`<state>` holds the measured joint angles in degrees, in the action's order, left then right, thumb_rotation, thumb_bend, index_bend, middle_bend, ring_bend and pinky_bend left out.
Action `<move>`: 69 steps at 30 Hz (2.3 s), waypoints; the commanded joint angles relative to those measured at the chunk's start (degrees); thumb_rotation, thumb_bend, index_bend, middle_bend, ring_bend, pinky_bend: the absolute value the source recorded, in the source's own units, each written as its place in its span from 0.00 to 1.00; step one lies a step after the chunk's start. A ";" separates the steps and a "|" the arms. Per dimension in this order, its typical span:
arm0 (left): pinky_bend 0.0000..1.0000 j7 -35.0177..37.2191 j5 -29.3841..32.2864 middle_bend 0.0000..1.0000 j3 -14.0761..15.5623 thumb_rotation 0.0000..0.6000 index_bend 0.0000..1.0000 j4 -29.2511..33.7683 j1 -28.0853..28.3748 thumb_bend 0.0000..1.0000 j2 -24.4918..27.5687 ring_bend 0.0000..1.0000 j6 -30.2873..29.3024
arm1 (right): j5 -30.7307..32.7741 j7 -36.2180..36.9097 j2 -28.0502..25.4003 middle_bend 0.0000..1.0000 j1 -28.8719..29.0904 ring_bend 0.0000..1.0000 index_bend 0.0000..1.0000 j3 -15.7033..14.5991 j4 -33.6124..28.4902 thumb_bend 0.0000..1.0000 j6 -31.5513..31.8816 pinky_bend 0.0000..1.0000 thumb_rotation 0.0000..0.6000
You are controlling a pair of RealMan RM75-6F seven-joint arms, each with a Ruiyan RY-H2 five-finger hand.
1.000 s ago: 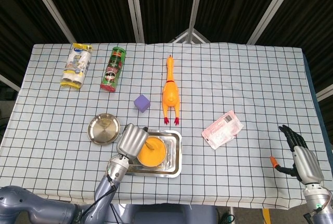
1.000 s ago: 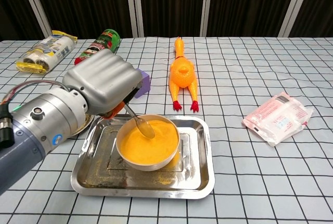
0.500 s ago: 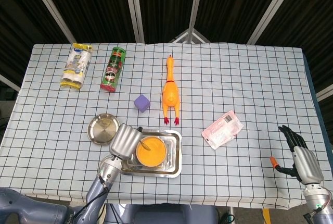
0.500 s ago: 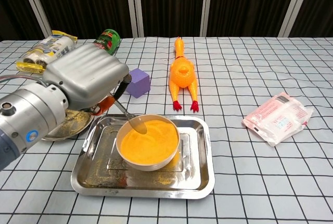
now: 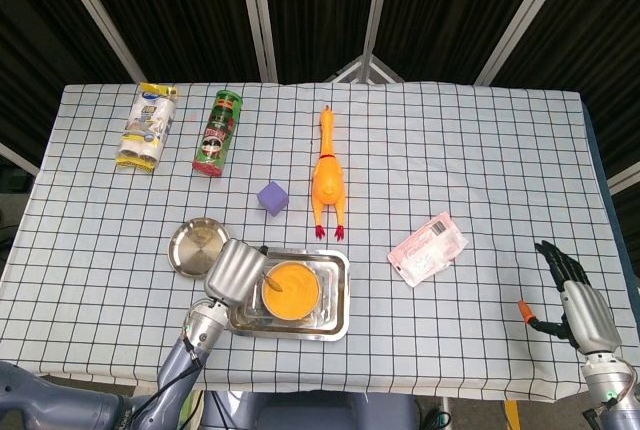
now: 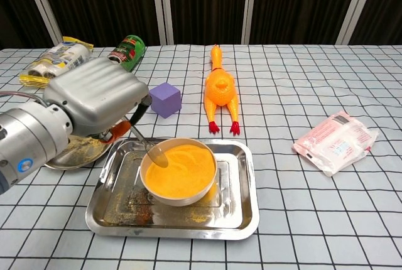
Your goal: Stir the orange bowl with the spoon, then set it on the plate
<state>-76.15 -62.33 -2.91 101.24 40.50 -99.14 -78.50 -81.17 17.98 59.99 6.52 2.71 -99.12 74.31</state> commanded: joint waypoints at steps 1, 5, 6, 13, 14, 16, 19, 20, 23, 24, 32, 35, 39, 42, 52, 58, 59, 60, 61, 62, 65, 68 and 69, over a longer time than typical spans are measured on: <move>0.95 2.70 0.29 1.00 -1.67 1.00 0.85 1.10 -0.58 0.69 0.90 0.97 -0.69 | 0.02 0.06 -0.02 0.00 -0.06 0.00 0.00 -0.02 0.03 0.40 0.05 0.00 1.00; 0.95 6.35 -0.89 1.00 -3.01 1.00 0.85 1.88 -1.63 0.69 4.70 0.97 -2.01 | 0.11 0.18 -0.06 0.00 -0.14 0.00 0.00 -0.02 0.05 0.40 0.12 0.00 1.00; 0.95 7.43 -0.94 1.00 -3.15 1.00 0.85 1.91 -2.07 0.69 5.86 0.97 -2.23 | 0.12 0.17 -0.06 0.00 -0.12 0.00 0.00 -0.01 0.05 0.40 0.07 0.00 1.00; 0.95 16.47 0.45 1.00 -2.51 1.00 0.84 -2.02 -6.08 0.69 13.75 0.97 -2.03 | 0.06 -0.24 -0.04 0.00 -0.10 0.00 0.00 -0.06 -0.04 0.40 0.05 0.00 1.00; 0.95 17.83 0.74 1.00 -2.39 1.00 0.84 -3.04 -6.59 0.69 14.44 0.97 -1.76 | 0.07 -0.29 -0.04 0.00 -0.10 0.00 0.00 -0.07 -0.09 0.40 0.04 0.00 1.00; 0.95 20.75 1.55 1.00 -2.32 1.00 0.84 -5.27 -7.56 0.69 15.34 0.97 -1.11 | 0.12 -0.40 -0.04 0.00 -0.10 0.00 0.00 -0.09 -0.17 0.40 0.00 0.00 1.00; 0.95 24.58 3.07 1.00 -2.29 1.00 0.83 -8.99 -8.62 0.69 15.55 0.97 0.48 | 0.16 -0.66 -0.04 0.00 -0.07 0.00 0.00 -0.16 -0.21 0.40 -0.13 0.00 1.00; 0.95 25.54 3.65 1.00 -2.19 1.00 0.83 -10.32 -8.87 0.68 15.31 0.97 1.20 | 0.19 -0.75 -0.05 0.00 -0.05 0.00 0.00 -0.18 -0.24 0.40 -0.21 0.00 1.00; 0.95 27.52 4.57 1.00 -1.81 1.00 0.83 -13.80 -9.15 0.68 14.11 0.97 3.27 | 0.31 -0.94 -0.07 0.00 0.01 0.00 0.00 -0.18 -0.33 0.40 -0.36 0.00 1.00; 0.95 28.03 4.79 1.00 -1.71 1.00 0.83 -14.90 -9.16 0.68 13.49 0.97 3.91 | 0.37 -0.97 -0.06 0.00 0.02 0.00 0.00 -0.16 -0.36 0.40 -0.38 0.00 1.00; 0.95 29.36 4.29 1.00 -1.53 1.00 0.82 -20.48 -8.56 0.67 8.64 0.96 5.98 | 0.61 -0.74 -0.14 0.00 0.01 0.00 0.00 -0.09 -0.41 0.40 -0.50 0.00 1.00; 0.95 29.48 3.50 1.00 -1.75 1.00 0.82 -21.70 -8.16 0.67 7.10 0.96 6.03 | 0.50 -0.66 -0.17 0.00 0.01 0.00 0.00 -0.11 -0.43 0.40 -0.46 0.00 1.00; 0.95 28.97 2.97 1.00 -2.10 1.00 0.81 -22.71 -7.72 0.67 5.50 0.96 6.05 | 0.50 -0.46 -0.21 0.00 -0.05 0.00 0.00 -0.08 -0.43 0.40 -0.38 0.00 1.00; 0.95 28.47 2.97 1.00 -2.10 1.00 0.78 -22.85 -7.68 0.64 4.97 0.96 6.18 | 0.55 -0.26 -0.25 0.00 -0.06 0.00 0.00 -0.06 -0.45 0.40 -0.41 0.00 1.00; 0.95 27.61 2.62 1.00 -1.69 1.00 0.64 -22.59 -8.04 0.50 4.55 0.95 6.39 | 0.55 -0.36 -0.31 0.00 -0.01 0.00 0.00 -0.14 -0.61 0.41 -0.61 0.00 1.00; 0.95 27.42 2.69 1.00 -1.95 1.00 0.50 -21.21 -8.68 0.38 5.96 0.95 5.68 | 0.57 -0.11 -0.33 0.00 0.03 0.00 0.00 -0.10 -0.59 0.40 -0.69 0.00 1.00; 0.95 27.44 2.71 1.00 -2.05 1.00 0.47 -20.97 -8.83 0.36 6.37 0.95 5.46 | 0.53 -0.11 -0.33 0.00 0.04 0.00 0.00 -0.11 -0.60 0.40 -0.71 0.00 1.00; 0.95 27.56 2.80 1.00 -2.17 1.00 0.44 -20.71 -8.98 0.35 6.78 0.95 5.33 | 0.49 -0.12 -0.33 0.00 0.04 0.00 0.00 -0.12 -0.60 0.40 -0.70 0.00 1.00; 0.95 27.69 2.95 1.00 -2.29 1.00 0.43 -20.43 -9.13 0.33 7.16 0.95 5.30 | 0.46 -0.11 -0.32 0.00 0.04 0.00 0.00 -0.11 -0.61 0.40 -0.68 0.00 1.00; 0.95 27.83 3.14 1.00 -2.36 1.00 0.41 -20.12 -9.26 0.31 7.51 0.95 5.36 | 0.45 -0.12 -0.32 0.00 0.04 0.00 0.00 -0.12 -0.61 0.40 -0.67 0.00 1.00; 0.95 28.36 3.24 1.00 -2.47 1.00 0.36 -19.26 -9.57 0.26 8.52 0.95 5.48 | 0.43 -0.15 -0.33 0.00 0.02 0.00 0.00 -0.15 -0.64 0.40 -0.67 0.00 1.00; 0.95 28.91 3.04 1.00 -2.44 1.00 0.35 -18.69 -9.79 0.25 9.34 0.95 5.67 | 0.49 -0.30 -0.29 0.00 0.04 0.00 0.00 -0.17 -0.64 0.40 -0.73 0.00 1.00; 0.95 29.10 3.01 1.00 -2.53 1.00 0.35 -18.61 -9.81 0.25 9.47 0.95 5.70 | 0.52 -0.36 -0.29 0.00 0.04 0.00 0.00 -0.18 -0.65 0.40 -0.75 0.00 1.00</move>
<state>-47.11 -59.29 -5.40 82.57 30.72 -89.73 -72.84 -80.66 17.64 59.70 6.56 2.53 -99.77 73.57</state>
